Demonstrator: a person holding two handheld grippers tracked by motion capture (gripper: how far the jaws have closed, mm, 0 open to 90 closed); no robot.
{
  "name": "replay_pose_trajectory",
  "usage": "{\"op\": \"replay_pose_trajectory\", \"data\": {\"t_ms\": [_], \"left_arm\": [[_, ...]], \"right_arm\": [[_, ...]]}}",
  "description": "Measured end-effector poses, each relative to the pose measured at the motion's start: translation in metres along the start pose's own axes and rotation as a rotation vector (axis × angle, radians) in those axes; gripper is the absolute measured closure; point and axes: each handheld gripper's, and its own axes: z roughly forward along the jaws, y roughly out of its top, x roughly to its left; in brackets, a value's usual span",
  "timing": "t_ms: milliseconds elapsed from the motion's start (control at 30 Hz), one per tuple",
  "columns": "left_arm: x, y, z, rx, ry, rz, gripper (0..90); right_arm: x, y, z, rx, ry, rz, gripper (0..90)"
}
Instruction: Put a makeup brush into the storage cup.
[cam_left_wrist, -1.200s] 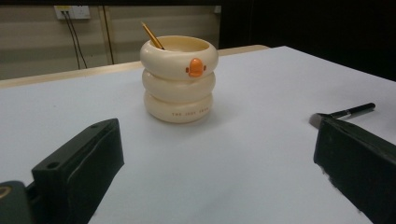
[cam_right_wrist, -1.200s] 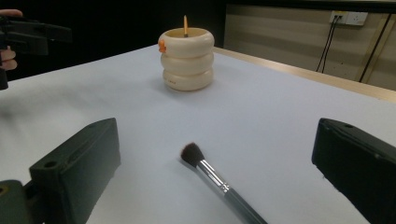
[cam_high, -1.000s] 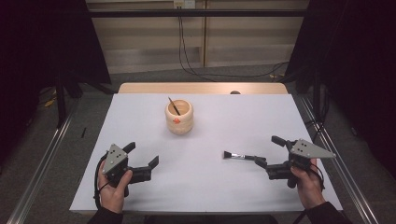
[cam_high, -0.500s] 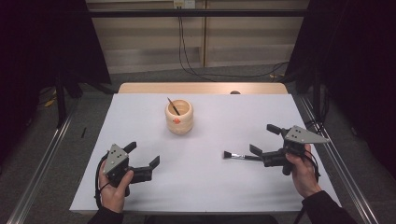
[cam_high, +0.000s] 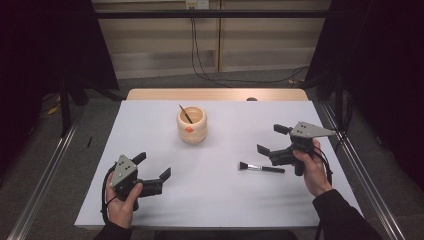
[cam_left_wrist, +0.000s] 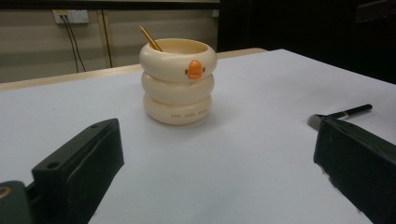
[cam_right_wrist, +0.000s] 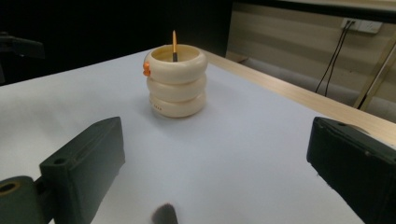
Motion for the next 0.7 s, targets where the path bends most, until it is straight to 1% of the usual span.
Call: {"op": "replay_pose_trajectory", "data": {"t_ms": [33, 100, 167, 267, 333, 367, 500, 533, 567, 600, 667, 700], "left_arm": [[0.0, 0.0, 0.0, 0.001, -0.001, 0.002, 1.4], [0.0, 0.0, 0.0, -0.005, -0.007, 0.004, 1.4], [0.0, 0.0, 0.0, -0.003, -0.006, 0.006, 1.4], [0.0, 0.0, 0.0, 0.003, -0.003, 0.007, 1.4], [-0.001, 0.0, 0.0, 0.004, -0.011, 0.015, 1.4], [-0.001, 0.0, 0.0, 0.006, -0.015, 0.018, 1.4], [-0.001, 0.0, 0.0, 0.005, -0.007, 0.014, 1.3], [-0.001, 0.0, 0.0, 0.004, -0.007, 0.014, 1.4], [0.0, 0.0, 0.0, 0.005, -0.007, 0.014, 1.4], [0.0, 0.0, 0.001, 0.003, -0.006, 0.014, 1.3], [-0.001, 0.0, 0.001, 0.005, -0.01, 0.019, 1.3], [-0.001, 0.0, 0.001, 0.004, -0.014, 0.017, 1.3]], "right_arm": [[-0.001, 0.002, 0.001, 0.006, 0.001, -0.009, 6.8], [-0.002, 0.005, 0.005, 0.009, -0.008, -0.004, 10.3], [-0.004, 0.005, 0.011, 0.038, -0.019, -0.01, 14.8], [-0.01, 0.0, 0.019, 0.097, -0.035, 0.002, 19.9], [-0.015, -0.004, 0.021, 0.12, 0.002, 0.027, 20.3], [-0.016, -0.005, 0.021, 0.123, 0.02, 0.029, 20.3], [-0.016, -0.005, 0.021, 0.163, 0.049, -0.013, 20.7], [-0.016, -0.005, 0.022, 0.175, 0.054, -0.024, 20.7], [-0.016, -0.005, 0.023, 0.193, 0.048, -0.029, 20.3], [-0.016, -0.005, 0.025, 0.214, 0.035, -0.02, 18.6], [-0.016, -0.006, 0.028, 0.26, 0.044, -0.025, 18.9], [-0.017, -0.008, 0.029, 0.285, 0.04, -0.025, 20.1]]}}
